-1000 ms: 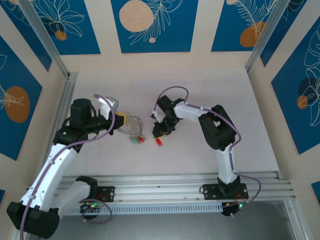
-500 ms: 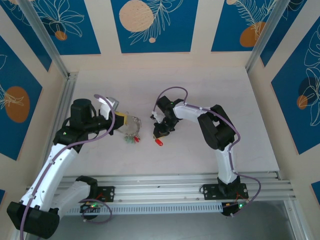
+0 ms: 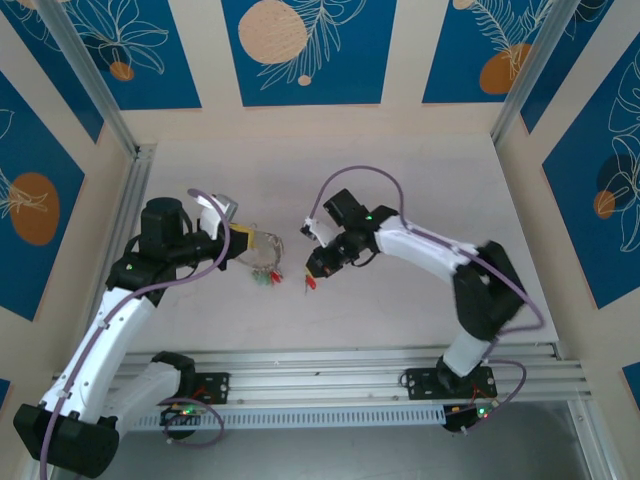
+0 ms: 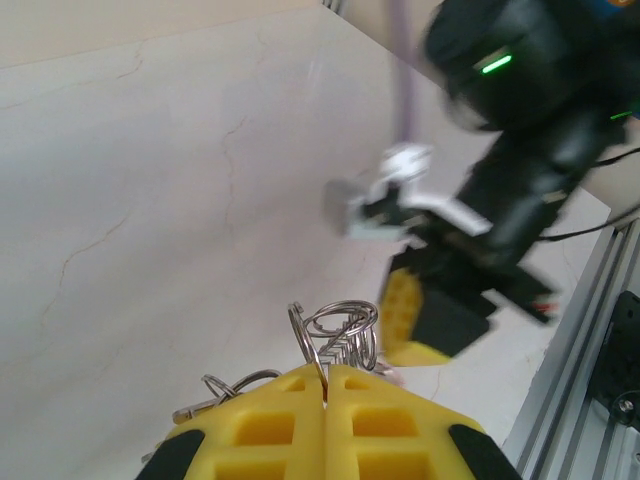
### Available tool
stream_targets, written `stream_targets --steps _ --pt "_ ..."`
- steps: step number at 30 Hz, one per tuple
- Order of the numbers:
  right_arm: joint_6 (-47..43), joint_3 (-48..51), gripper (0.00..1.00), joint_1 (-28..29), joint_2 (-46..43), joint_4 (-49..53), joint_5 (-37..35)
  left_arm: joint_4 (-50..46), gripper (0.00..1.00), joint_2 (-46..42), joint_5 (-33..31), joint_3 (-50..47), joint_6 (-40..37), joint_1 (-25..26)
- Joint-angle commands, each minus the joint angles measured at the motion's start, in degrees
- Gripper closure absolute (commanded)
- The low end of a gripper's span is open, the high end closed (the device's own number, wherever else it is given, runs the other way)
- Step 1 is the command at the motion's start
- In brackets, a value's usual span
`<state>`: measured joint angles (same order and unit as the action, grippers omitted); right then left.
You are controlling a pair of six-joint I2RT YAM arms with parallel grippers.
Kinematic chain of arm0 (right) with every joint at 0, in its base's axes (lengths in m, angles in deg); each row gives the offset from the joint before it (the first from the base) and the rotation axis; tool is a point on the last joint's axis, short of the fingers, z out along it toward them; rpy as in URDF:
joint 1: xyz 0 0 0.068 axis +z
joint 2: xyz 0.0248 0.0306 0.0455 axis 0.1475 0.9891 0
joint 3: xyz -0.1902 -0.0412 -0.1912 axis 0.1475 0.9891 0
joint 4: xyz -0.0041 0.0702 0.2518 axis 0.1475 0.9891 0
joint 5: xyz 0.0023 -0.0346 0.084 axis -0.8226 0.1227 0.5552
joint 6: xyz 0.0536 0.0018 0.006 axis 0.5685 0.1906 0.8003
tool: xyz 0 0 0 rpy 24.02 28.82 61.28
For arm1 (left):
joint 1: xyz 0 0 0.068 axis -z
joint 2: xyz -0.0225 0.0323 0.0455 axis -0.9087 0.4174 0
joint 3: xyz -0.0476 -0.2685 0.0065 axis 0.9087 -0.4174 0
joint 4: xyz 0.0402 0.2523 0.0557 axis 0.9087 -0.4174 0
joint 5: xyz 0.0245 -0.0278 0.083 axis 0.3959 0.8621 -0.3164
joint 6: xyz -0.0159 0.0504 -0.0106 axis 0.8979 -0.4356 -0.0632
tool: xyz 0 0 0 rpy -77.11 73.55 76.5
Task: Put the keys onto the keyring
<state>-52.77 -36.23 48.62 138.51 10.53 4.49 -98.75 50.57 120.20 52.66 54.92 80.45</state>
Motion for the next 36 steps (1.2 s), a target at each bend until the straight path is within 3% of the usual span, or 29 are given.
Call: stream_targets --steps 1,9,17,28,36 --pt "-1.5 2.7 1.00 1.0 -10.1 -2.8 6.3 2.1 1.00 -2.4 1.3 2.8 -1.6 -0.7" --pt "0.3 -4.9 1.00 4.9 -23.3 1.7 11.6 2.2 1.00 -6.0 5.2 6.1 -4.0 2.5" --pt "9.6 -9.9 1.00 3.5 -25.6 -4.2 14.9 -2.3 1.00 -6.5 4.3 12.9 -6.4 12.4" --pt "14.4 -13.2 1.00 3.5 -26.2 -3.9 11.9 -7.7 1.00 -2.2 -6.2 19.6 -11.5 27.5" --pt "14.0 -13.1 1.00 5.9 -26.3 -2.7 8.9 -7.7 1.00 1.2 -11.6 21.6 -13.9 32.1"
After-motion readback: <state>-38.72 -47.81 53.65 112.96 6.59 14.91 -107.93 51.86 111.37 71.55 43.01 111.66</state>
